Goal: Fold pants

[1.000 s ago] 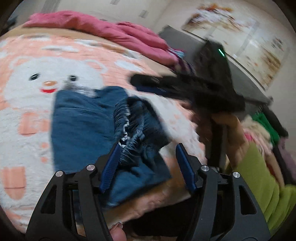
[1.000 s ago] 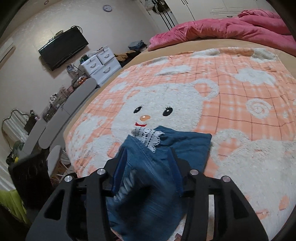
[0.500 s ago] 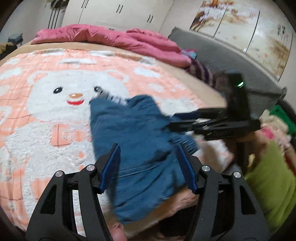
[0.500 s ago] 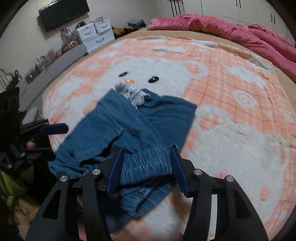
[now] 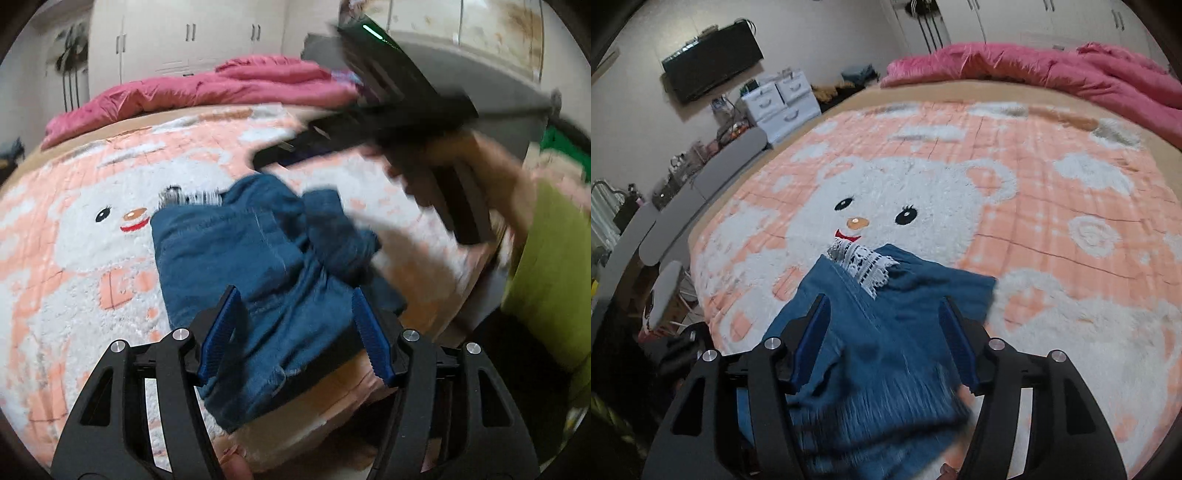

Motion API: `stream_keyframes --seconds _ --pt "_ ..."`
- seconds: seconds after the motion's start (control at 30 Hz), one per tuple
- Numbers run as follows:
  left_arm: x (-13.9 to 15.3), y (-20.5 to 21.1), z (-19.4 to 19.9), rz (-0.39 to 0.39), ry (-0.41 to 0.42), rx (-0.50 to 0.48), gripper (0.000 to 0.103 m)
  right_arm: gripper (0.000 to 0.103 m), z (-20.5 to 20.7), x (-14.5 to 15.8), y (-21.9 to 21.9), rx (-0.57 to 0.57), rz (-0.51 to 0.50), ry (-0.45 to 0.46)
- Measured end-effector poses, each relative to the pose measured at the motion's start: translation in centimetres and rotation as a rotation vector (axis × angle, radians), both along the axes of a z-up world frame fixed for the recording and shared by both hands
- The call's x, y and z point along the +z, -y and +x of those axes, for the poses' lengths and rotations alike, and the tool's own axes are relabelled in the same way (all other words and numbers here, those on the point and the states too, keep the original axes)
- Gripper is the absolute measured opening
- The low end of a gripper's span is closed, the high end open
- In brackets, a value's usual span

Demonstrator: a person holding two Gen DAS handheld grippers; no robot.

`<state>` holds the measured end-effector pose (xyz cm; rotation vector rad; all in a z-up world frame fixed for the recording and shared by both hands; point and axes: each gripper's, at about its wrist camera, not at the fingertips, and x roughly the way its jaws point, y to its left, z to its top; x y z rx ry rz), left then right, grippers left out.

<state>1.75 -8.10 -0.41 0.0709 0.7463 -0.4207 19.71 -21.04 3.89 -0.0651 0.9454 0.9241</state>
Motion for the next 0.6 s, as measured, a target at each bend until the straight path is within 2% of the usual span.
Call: stream_keyframes --seconds 0.13,0.27,0.3,0.33,0.37,0.4,0.43,0.47,0.6 --pt "-0.7 -0.2 -0.1 0.047 -0.02 0.008 0.054 0.051 0.2 -1.0 -4.5 0.105 -0.053 -0.027" --pt "-1.4 -0.5 -0.4 0.057 -0.038 0.0 0.054 0.052 0.4 -3.1 -7.7 0.108 -0.23 -0.021" --pt "-1.7 -0.5 -0.5 0.065 -0.041 -0.002 0.054 0.049 0.5 -4.0 -8.4 0.11 -0.263 -0.032" --pt "-1.9 -0.5 -0.7 0.074 -0.039 -0.004 0.053 0.043 0.4 -4.5 -8.8 0.11 -0.273 -0.041" --pt "-2.1 -0.7 -0.9 0.08 -0.036 -0.006 0.052 0.027 0.2 -4.4 -9.1 0.121 -0.266 -0.051" --pt "-2.1 -0.9 -0.9 0.071 -0.039 -0.006 0.051 0.019 0.0 -4.2 -9.3 0.131 -0.255 -0.053" --pt "-2.1 -1.2 -0.9 0.057 -0.043 -0.005 0.05 0.014 -0.7 -3.5 -9.6 0.142 -0.252 -0.024" --pt "-2.0 -1.5 -1.1 0.041 -0.048 -0.002 0.05 0.003 -1.2 -3.0 -9.9 0.153 -0.254 -0.001" --pt "-1.8 -2.2 -1.7 0.037 -0.045 0.005 0.045 0.003 -2.7 -0.9 -11.3 0.171 -0.22 0.086"
